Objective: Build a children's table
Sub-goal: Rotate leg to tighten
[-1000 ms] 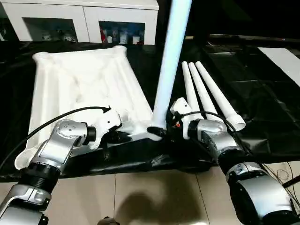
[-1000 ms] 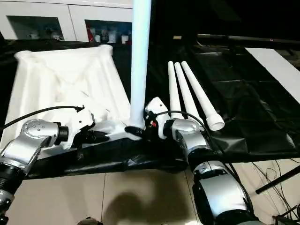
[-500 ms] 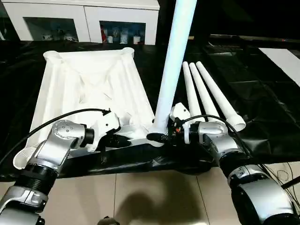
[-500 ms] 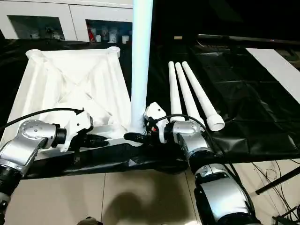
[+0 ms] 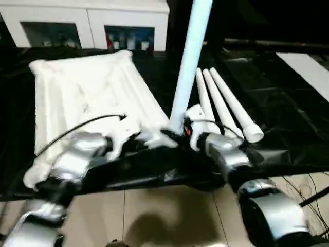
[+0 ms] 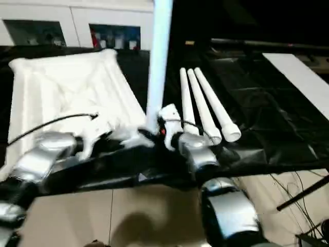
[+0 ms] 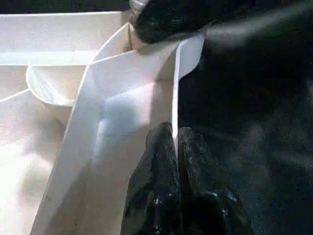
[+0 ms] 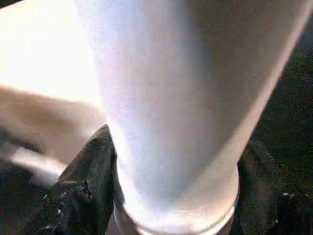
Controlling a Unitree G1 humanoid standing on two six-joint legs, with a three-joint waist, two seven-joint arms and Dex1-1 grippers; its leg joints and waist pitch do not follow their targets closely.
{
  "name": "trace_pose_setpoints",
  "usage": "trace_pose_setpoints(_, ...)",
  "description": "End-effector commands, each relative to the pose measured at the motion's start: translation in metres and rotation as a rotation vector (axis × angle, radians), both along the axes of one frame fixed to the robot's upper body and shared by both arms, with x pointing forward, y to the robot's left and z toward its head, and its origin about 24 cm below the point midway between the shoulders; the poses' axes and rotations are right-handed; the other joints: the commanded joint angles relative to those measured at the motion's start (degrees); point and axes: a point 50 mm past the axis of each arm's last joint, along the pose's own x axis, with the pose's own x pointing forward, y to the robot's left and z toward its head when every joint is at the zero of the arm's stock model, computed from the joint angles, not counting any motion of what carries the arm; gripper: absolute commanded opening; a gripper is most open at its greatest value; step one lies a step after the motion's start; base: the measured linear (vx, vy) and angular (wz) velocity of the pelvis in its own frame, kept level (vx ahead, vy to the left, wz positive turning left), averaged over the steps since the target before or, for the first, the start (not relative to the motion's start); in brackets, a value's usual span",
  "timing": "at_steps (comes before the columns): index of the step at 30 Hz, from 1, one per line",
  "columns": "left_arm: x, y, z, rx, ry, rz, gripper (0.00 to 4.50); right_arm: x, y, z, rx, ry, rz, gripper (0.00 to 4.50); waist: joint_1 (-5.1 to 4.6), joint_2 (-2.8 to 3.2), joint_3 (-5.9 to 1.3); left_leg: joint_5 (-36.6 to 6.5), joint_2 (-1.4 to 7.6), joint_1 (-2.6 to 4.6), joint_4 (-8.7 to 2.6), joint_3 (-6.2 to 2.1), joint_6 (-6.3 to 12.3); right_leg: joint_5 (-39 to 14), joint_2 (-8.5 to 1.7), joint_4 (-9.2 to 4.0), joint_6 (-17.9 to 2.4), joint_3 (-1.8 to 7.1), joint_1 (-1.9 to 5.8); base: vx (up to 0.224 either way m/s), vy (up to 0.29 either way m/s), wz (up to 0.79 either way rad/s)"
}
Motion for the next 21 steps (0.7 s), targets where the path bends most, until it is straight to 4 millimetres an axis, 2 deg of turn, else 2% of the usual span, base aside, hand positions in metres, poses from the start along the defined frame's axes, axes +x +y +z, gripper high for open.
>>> trace_pose_setpoints(1, 0.013, 0.008, 0.004, -0.047, -0.052, 0.226, 0.0, -0.006, 0.006, -0.016, 0.053, 0.111, -0.105, 2.72, -0.16, 0.72, -3.65, -10.68, 0.41, 0.78, -3.66, 0.36, -0.5, -6.42, -3.9, -4.61, -11.49, 2.55, 2.62, 0.0, 0.0, 0.0)
trace_pose_setpoints(2, 0.019, 0.002, 0.003, -0.05, -0.072, 0.295, 0.0, -0.007, 0.018, -0.016, 0.049, 0.118, -0.145, 2.72, 0.09, 0.74, -3.74, -10.25, 0.43, 0.86, -3.6, 0.31, -0.45, -5.29, -3.87, -4.53, -11.48, 2.49, 2.65, 0.0, 0.0, 0.0)
trace_pose_setpoints(3, 0.019, 0.002, 0.003, -0.05, -0.072, 0.295, 0.0, -0.007, 0.018, -0.016, 0.049, 0.118, -0.145, 2.72, 0.11, 0.81, -3.79, -9.37, 0.35, 0.76, -3.55, 0.34, -0.43, -3.61, -3.79, -4.37, -11.52, 2.47, 2.69, 0.0, 0.0, 0.0)
trace_pose_setpoints(4, 0.021, -0.002, 0.003, -0.052, -0.082, 0.314, 0.0, -0.008, 0.023, -0.016, 0.037, 0.117, -0.158, 2.72, 0.18, 0.72, -3.86, -9.16, 0.31, 0.76, -3.5, 0.37, -0.2, -2.86, -3.73, -4.31, -11.51, 2.44, 2.73, 0.0, 0.0, 0.0)
trace_pose_setpoints(5, 0.024, -0.01, 0.005, -0.059, -0.107, 0.317, 0.0, -0.009, 0.039, -0.011, 0.049, 0.105, -0.137, 2.72, 0.13, 0.46, -3.86, -8.51, 0.27, 0.62, -3.5, 0.42, 0.16, -1.63, -3.66, -4.21, -11.41, 2.41, 2.8, 0.0, 0.0, 0.0)
trace_pose_setpoints(7, 0.024, -0.012, 0.006, -0.061, -0.116, 0.313, 0.0, -0.009, 0.043, -0.01, 0.065, 0.1, -0.123, 2.72, 0.2, 0.35, -3.93, -8.09, 0.19, 0.39, -3.41, 0.38, 0.75, -1.24, -3.81, -4.09, -11.24, 2.4, 3.01, 0.0, 0.0, 0.0)
trace_pose_setpoints(8, 0.024, -0.015, 0.007, -0.07, -0.122, 0.304, 0.0, -0.01, 0.049, -0.006, 0.095, 0.095, -0.097, 3.07, 0.19, 0.09, -3.8, -8.48, 0.23, 0.37, -3.43, 0.44, 1.12, -1.84, -3.8, -4.3, -10.86, 2.39, 2.91, 0.0, 0.0, 0.0)
trace_pose_setpoints(11, 0.021, -0.015, 0.008, -0.067, -0.12, 0.273, 0.0, -0.01, 0.052, -0.002, 0.108, 0.055, -0.052, 3.51, 0.02, 0.27, -3.68, -9.43, 0.34, 0.3, -3.56, 0.34, 1.39, -3.48, -3.9, -4.38, -10.37, 2.36, 2.83, 0.0, 0.0, 0.0)
trace_pose_setpoints(12, 0.021, -0.015, 0.007, -0.064, -0.121, 0.269, 0.0, -0.01, 0.052, -0.001, 0.105, 0.048, -0.046, 3.51, -0.28, -0.31, -3.66, -9.67, 0.27, 0.1, -3.59, 0.35, 1.51, -4.16, -3.83, -4.49, -10.07, 2.29, 2.97, 0.0, 0.0, 0.0)
trace_pose_setpoints(13, 0.017, -0.012, 0.007, -0.062, -0.111, 0.257, 0.0, -0.009, 0.05, 0.0, 0.096, 0.028, -0.03, 3.7, -0.77, -0.27, -3.66, -9.29, 0.16, -0.54, -3.78, 0.03, 1.13, -5.55, -3.86, -4.38, -9.43, 2.08, 3.47, 0.0, 0.0, 0.0)
trace_pose_setpoints(14, 0.017, -0.011, 0.007, -0.062, -0.108, 0.254, 0.0, -0.009, 0.049, 0.0, 0.092, 0.023, -0.026, 3.7, -1.29, -0.05, -3.68, -8.88, 0.17, -0.77, -3.78, -0.12, 1.0, -5.93, -4.0, -4.4, -9.31, 2.03, 3.51, 0.0, 0.0, 0.0)
trace_pose_setpoints(15, 0.014, -0.009, 0.007, -0.059, -0.113, 0.234, 0.0, -0.008, 0.045, 0.001, 0.075, 0.009, -0.018, 3.82, -1.49, -0.32, -3.71, -8.51, 0.23, -0.66, -3.76, -0.13, 1.18, -5.63, -4.0, -4.47, -9.55, 2.0, 3.43, 0.0, 0.0, 0.0)
trace_pose_setpoints(16, 0.014, -0.009, 0.007, -0.057, -0.112, 0.229, 0.0, -0.007, 0.044, 0.001, 0.067, 0.004, -0.017, 3.88, -1.36, -0.08, -3.86, -7.79, 0.39, -0.08, -3.53, -0.06, 1.59, -3.8, -4.04, -4.33, -10.53, 2.09, 3.11, 0.0, 0.0, 0.0)
trace_pose_setpoints(17, 0.011, -0.005, 0.006, -0.051, -0.106, 0.219, 0.0, -0.005, 0.038, 0.001, 0.035, -0.016, -0.013, 4.0, -1.1, -0.14, -4.1, -5.41, 0.48, 0.27, -3.15, 0.21, 2.66, 1.48, -3.97, -3.72, -12.15, 2.34, 3.0, 0.0, 0.0, 0.0)
trace_pose_setpoints(18, 0.009, -0.002, 0.007, -0.05, -0.098, 0.194, 0.0, -0.004, 0.032, 0.003, 0.026, -0.03, 0.017, 4.0, -1.11, -0.17, -3.95, -3.83, 0.34, -0.08, -3.2, 0.23, 3.57, 4.54, -3.75, -3.44, -12.93, 2.2, 3.13, 0.0, 0.0, 0.0)
trace_pose_setpoints(21, 0.0, 0.006, 0.007, -0.034, -0.073, 0.089, 0.0, -0.003, 0.016, 0.006, 0.001, -0.066, 0.125, 4.0, -1.08, -0.21, -4.06, -3.84, 0.34, 0.02, -3.01, 0.33, 4.76, 6.73, -3.7, -3.31, -13.96, 2.13, 3.24, 0.0, 0.0, 0.0)
